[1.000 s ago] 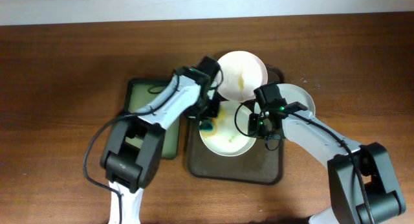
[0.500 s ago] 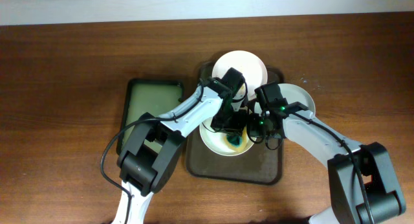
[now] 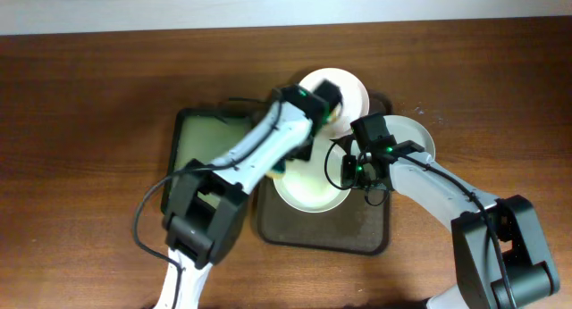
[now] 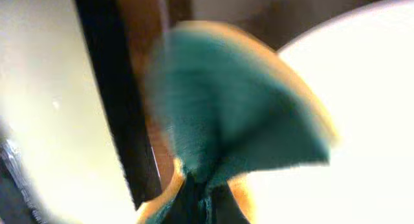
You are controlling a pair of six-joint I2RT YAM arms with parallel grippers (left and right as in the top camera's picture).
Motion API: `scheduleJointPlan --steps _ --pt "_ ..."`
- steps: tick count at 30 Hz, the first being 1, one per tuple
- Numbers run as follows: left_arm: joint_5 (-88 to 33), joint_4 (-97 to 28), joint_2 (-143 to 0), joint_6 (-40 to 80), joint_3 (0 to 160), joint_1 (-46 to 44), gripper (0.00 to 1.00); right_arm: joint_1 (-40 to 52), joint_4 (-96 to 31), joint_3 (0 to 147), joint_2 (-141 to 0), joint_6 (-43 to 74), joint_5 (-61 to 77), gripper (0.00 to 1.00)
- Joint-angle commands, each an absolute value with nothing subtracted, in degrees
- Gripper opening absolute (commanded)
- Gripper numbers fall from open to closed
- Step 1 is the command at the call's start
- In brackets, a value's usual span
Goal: Clean dirty plates on tray and stack at the side
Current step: 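Scrub the held plate with the sponge in the left gripper, then return the sponge to the water tray and lift the plate with right gripper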
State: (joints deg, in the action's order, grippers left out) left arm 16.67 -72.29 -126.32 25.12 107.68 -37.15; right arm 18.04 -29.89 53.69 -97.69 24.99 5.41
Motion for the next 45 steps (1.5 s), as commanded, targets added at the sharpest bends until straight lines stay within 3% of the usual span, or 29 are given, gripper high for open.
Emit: scheduleJointPlan --steps 1,7,9,12,19,21,27,45 --pt "5.7 -73.0 -120.6 22.2 111.1 -30.3 0.00 18.3 -30.2 54.3 -98.1 24.4 4.7 0.04" --pt "5.3 -73.8 -119.2 20.8 104.2 -11.9 0.03 18.3 -31.9 55.7 -97.6 20.7 7.4 0.04" --pt "1.7 -71.4 -119.2 17.0 100.9 -9.4 0.16 18.5 -38.2 60.2 -95.5 20.0 6.8 0.04" --pt "0.8 -71.3 -118.4 14.8 100.6 -9.0 0.54 21.7 -44.4 66.5 -90.8 19.7 -0.8 0.04" --pt "-5.3 -70.5 -106.9 13.1 100.6 -8.9 0.81 40.1 -55.5 75.9 -82.4 21.7 -40.3 0.04" --pt "-5.3 -70.2 -103.7 13.1 100.6 -8.9 0.99 45.3 -56.3 76.1 -81.7 21.4 -47.7 0.04" --pt "-5.2 -70.2 -103.3 13.2 100.5 -9.0 1.00 53.0 -58.7 76.1 -81.8 18.2 -56.5 0.04" --pt "-5.2 -70.2 -103.3 13.2 100.5 -9.0 1.00 54.3 -59.3 76.1 -82.4 14.8 -63.2 0.04"
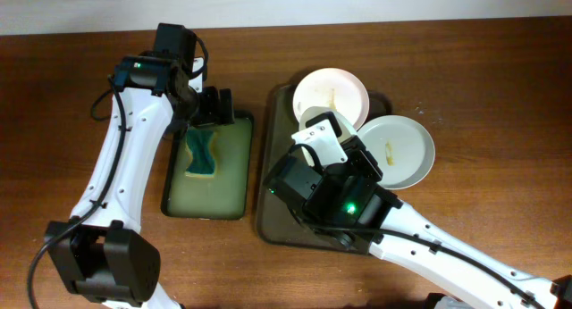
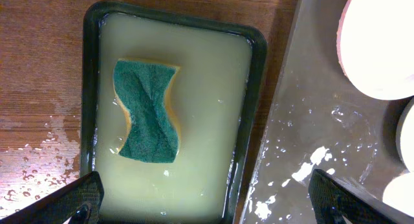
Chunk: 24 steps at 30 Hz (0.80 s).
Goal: Clean dirty plates on tray and stack at the side
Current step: 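Return the sponge to the water tray and lift the plate with right gripper, then carry the cleaned plate right and set it on the table beside the tray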
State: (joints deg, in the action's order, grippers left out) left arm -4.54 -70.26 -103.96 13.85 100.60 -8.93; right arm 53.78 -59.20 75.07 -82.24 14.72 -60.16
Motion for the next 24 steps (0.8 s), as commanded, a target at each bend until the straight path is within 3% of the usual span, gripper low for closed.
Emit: scheduleJointPlan --steps 1,19,22,24 --pt "-5.2 -70.2 -103.3 13.2 100.5 -9.0 1.00 54.3 -59.3 76.1 -82.4 14.8 -63.3 0.04" --pt "-5.2 -70.2 -103.3 13.2 100.5 -9.0 1.00 54.3 -59.4 76.1 -83.5 12.6 -66.2 0.04" --pt "-5.2 -70.2 -103.3 13.2 100.5 -9.0 1.00 51.8 -60.6 76.1 -83.4 20.0 -56.7 0.04" --pt "-5.2 -70.2 -103.3 13.2 100.5 -9.0 1.00 42.1 -61.3 76.9 -82.5 22.8 -39.1 0.04"
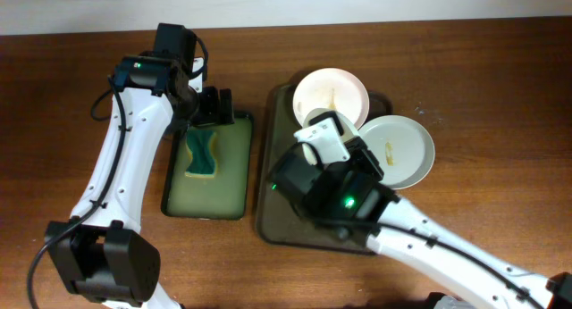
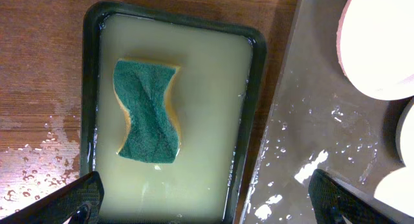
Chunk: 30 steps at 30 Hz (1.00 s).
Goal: Clean dirty plates on tray and stack at the side
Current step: 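Carry the cleaned plate right and set it on the table beside the tray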
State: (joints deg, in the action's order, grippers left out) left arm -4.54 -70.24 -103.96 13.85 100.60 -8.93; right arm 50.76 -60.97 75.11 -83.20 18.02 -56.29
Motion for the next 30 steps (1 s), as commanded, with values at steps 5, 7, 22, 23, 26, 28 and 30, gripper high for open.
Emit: scheduleJointPlan --steps 5,7,22,23,26,28,30 --pt "-5.2 -70.2 -103.3 13.2 100.5 -9.0 0.99 5.5 -67.1 85.9 -79.9 9.8 6.9 0.04" --pt "-5.2 -70.2 -103.3 13.2 100.5 -9.0 1.00 -12.2 -67.1 84.9 -81.1 8.2 14.5 0.04" --pt "-5.2 -70.2 -103.3 13.2 100.5 -9.0 1.00 -41.2 -61.5 82.6 -110.8 10.2 11.5 0.33" --pt "-5.2 -70.2 -103.3 13.2 100.5 -9.0 0.99 -40.2 -61.4 82.6 -110.2 8.8 12.2 0.36" --pt "-5.2 -70.2 -103.3 13.2 100.5 -9.0 0.99 -33.2 -61.3 82.6 -103.0 7.2 12.9 0.43" --pt "-5.2 -70.2 -103.3 13.2 100.5 -9.0 0.99 -27.0 -60.0 82.6 -99.1 4.6 12.9 0.45" --pt "-5.2 -70.2 -103.3 13.2 100.5 -9.0 0.99 -19.6 -58.0 82.3 -99.5 -2.9 11.6 0.53"
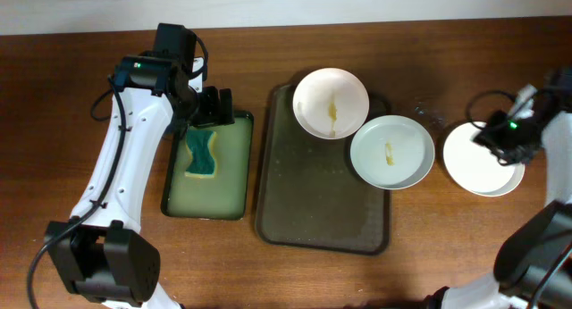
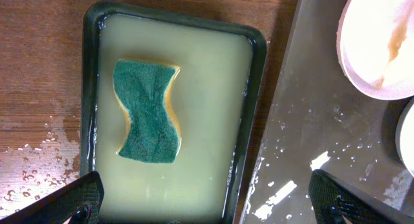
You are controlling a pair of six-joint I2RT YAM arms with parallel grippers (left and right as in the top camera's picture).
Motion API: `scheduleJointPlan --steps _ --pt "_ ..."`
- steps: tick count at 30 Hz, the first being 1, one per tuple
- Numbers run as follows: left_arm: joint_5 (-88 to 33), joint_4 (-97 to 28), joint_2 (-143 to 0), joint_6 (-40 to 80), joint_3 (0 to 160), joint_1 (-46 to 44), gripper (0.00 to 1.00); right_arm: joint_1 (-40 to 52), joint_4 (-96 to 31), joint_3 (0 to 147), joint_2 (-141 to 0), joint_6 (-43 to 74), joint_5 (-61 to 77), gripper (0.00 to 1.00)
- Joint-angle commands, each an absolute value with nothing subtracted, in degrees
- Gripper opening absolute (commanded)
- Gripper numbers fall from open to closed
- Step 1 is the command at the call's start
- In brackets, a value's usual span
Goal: Clean dirty plates on tray and stack at the side
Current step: 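Carry the cleaned plate right and set it on the table beside the tray, then grasp the second white plate on the tray with the right gripper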
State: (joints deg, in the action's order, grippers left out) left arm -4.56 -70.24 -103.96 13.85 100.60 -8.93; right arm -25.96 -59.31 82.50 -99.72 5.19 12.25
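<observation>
Two dirty white plates with yellow smears lie at the dark tray (image 1: 317, 202): one (image 1: 332, 104) at its far end, one (image 1: 391, 152) over its right edge. A third white plate (image 1: 485, 159), with no smear showing, rests on the table at far right, with my right gripper (image 1: 503, 137) on its near-left part; its jaws are too small to read. My left gripper (image 1: 213, 108) (image 2: 206, 191) hangs open and empty above the green sponge (image 1: 203, 154) (image 2: 147, 111), which floats in the soapy-water pan (image 1: 175, 139) (image 2: 255, 107).
Water drops and suds streak the dark tray's bare floor (image 2: 304, 166). The wood left of the pan is wet (image 2: 39, 172). A few drops lie on the table (image 1: 427, 112) between the tray and the far-right plate.
My right arm was over the middle of the dark tray; now it is at the far right, on a white plate lying on the table there. The left arm and sponge have not moved.
First my left gripper held the sponge at a plate in the tray's middle, with the right gripper at that plate. Then the sponge lay in the pan, left gripper open above it, right arm over the tray. Now a white plate lies on the table at far right.
</observation>
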Motion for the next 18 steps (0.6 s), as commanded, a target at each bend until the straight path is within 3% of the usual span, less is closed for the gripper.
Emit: scheduleJointPlan --steps 1,5,8,11,12,18 --pt "-5.2 -70.2 -103.3 13.2 100.5 -9.0 0.99 -16.6 -56.4 81.8 -101.0 -3.0 7.5 0.54" --pt "-5.2 -70.2 -103.3 13.2 100.5 -9.0 1.00 -12.3 -52.1 80.5 -107.5 -3.0 4.0 0.54" --pt "-5.2 -70.2 -103.3 13.2 100.5 -9.0 0.99 -12.3 -52.0 80.3 -110.4 -3.0 4.7 0.48" --pt "-5.2 -70.2 -103.3 13.2 100.5 -9.0 0.99 -12.4 -52.1 78.5 -111.1 -3.0 5.7 0.21" --pt "-5.2 -70.2 -103.3 13.2 100.5 -9.0 0.99 -12.5 -52.6 78.5 -111.1 -2.9 5.6 0.04" --pt "-5.2 -70.2 -103.3 13.2 100.5 -8.7 0.99 -9.9 -65.3 78.7 -99.5 2.4 5.8 0.04"
